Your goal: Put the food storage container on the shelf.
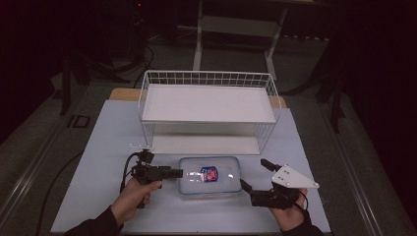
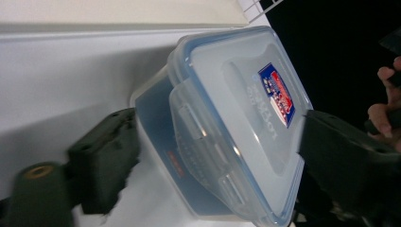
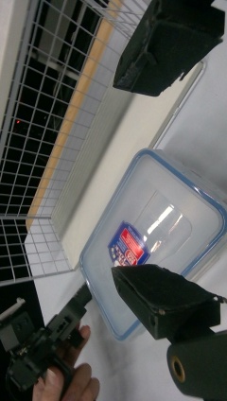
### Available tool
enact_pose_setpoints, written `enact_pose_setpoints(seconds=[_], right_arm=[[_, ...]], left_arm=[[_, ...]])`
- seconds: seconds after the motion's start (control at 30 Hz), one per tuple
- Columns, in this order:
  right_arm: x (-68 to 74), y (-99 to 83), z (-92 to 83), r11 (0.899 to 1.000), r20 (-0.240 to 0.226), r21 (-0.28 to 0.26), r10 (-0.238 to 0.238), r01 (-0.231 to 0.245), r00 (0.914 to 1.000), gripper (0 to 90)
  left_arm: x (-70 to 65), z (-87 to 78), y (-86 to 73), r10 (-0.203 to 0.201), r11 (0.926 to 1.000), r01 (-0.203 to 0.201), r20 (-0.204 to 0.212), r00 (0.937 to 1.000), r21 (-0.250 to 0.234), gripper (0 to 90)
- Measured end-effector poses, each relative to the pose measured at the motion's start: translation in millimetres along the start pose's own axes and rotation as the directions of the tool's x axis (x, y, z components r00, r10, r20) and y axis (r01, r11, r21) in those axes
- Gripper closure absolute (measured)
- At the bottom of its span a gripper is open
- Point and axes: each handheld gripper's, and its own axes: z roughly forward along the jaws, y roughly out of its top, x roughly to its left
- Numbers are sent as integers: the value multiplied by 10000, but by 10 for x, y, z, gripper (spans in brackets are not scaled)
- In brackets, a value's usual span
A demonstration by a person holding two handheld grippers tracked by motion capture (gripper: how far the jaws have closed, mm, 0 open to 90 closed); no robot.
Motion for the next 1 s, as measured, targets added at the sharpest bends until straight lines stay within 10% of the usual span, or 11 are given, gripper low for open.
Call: enact_pose_setpoints(seconds=[0.6,1.0], right_arm=[[22,-78,132,9961,-59,870,179,-173,9998,124],[-155,-218,266,9725,-676,1476,1916,-1801,9791,184]], left_arm=[[153,107,-72,-960,9906,817,1333,9864,1093,447],[86,38,-117,-559,9957,437,1535,9866,816,526]])
